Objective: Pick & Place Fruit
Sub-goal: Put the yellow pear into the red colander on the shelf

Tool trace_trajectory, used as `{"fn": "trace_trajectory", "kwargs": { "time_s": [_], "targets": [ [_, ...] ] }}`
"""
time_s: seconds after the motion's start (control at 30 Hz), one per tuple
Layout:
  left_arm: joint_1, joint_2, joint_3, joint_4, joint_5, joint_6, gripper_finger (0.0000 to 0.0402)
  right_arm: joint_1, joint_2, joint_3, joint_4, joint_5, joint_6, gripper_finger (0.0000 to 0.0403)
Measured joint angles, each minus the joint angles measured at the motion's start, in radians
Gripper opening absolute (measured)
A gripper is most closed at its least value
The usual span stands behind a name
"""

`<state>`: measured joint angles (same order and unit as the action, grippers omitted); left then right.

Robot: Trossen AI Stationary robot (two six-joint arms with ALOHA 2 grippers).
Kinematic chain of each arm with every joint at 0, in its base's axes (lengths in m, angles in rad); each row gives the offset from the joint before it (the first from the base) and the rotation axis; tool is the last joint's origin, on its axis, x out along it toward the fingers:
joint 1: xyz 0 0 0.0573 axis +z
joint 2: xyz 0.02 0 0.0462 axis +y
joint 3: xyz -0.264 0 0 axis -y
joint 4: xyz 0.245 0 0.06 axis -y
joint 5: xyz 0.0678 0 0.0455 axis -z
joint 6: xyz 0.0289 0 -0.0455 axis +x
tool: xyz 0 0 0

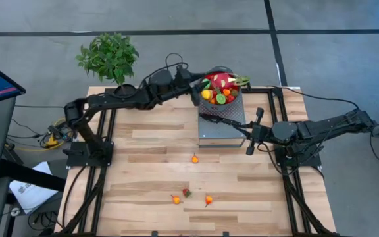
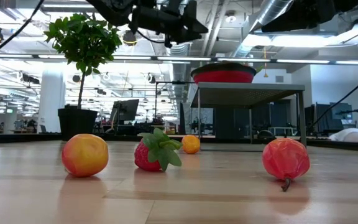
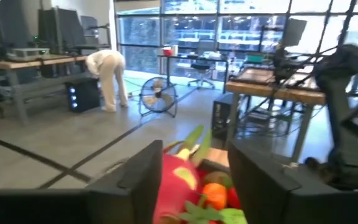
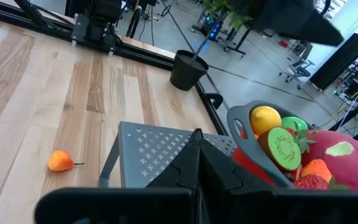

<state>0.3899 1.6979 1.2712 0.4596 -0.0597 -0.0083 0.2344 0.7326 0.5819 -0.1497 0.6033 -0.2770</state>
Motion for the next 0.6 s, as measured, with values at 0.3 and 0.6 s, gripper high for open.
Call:
{"fn": "trace_trajectory", "kwargs": {
  "time_s": [0.3,0.6],
  "targets": [
    [-0.043,-0.086,-0.072,0.004,0.006,-0.053,0.0107,0.0,0.0,0.0,0.0,0.0,0.04,0.0],
    [-0.101,-0.172,-0.134,0.008,0.005,-0.06,0.0091,0.001,0.0,0.0,0.0,-0.001,0.125,0.0]
  ]
}}
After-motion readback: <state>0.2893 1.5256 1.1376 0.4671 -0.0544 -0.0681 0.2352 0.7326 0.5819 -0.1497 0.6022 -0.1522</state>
